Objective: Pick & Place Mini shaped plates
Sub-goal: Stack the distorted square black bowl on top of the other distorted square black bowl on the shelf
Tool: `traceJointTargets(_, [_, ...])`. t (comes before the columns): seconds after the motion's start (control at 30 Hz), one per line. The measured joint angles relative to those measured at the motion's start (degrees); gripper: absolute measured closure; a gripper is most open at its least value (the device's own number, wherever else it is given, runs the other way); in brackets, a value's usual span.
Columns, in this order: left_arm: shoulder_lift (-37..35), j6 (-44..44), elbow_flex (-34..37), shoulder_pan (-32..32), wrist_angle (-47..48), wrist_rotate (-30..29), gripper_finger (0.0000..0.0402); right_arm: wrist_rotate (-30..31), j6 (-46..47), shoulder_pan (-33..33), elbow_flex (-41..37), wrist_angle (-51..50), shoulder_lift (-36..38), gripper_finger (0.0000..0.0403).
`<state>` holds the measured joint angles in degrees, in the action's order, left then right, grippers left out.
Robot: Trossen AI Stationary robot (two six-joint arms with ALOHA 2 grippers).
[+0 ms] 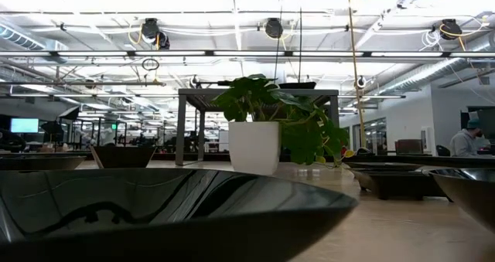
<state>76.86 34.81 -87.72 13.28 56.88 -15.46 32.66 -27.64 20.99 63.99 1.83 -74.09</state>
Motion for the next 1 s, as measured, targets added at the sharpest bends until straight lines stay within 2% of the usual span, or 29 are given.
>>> traceJointTargets(0.13, [0.02, -0.77, 0.0, 0.0, 0.0, -0.04, 0.0279, 0.91, 0.1, -8.39, 0.0, -8.1, 7.19, 0.0402])
traceJointTargets(0.23, [0.02, -2.18, 0.0, 0.0, -0.02, -0.07, 0.0279, -1.6, 2.76, -17.4, 0.0, -12.19, 10.44, 0.0402])
traceJointTargets(0.43, [0.01, -5.25, 0.0, -0.02, -0.04, -1.54, 0.0279, -18.66, 3.3, -36.57, 0.0, -20.24, 9.87, 0.0402])
traceJointTargets(0.53, [0.02, -6.23, 0.0, -0.14, -0.07, -1.64, 0.0279, -23.36, 0.05, -43.1, -0.02, -21.44, 7.7, 0.0402])
traceJointTargets(0.63, [0.02, -6.21, 0.0, -0.15, -0.09, -1.66, 0.0279, -27.61, -2.53, -47.22, -0.02, -21.61, 5.67, 0.0402])
traceJointTargets(0.77, [0.02, -6.4, 0.0, -0.13, -0.09, -1.66, 0.0279, -31.24, -4.59, -49.58, -0.02, -23.53, 2.78, 0.0402])
traceJointTargets(1.0, [0.02, -6.61, 0.0, -0.13, -0.09, -1.66, 0.0279, -32.71, -8.46, -49.74, -0.02, -25.22, -0.84, 0.0402])
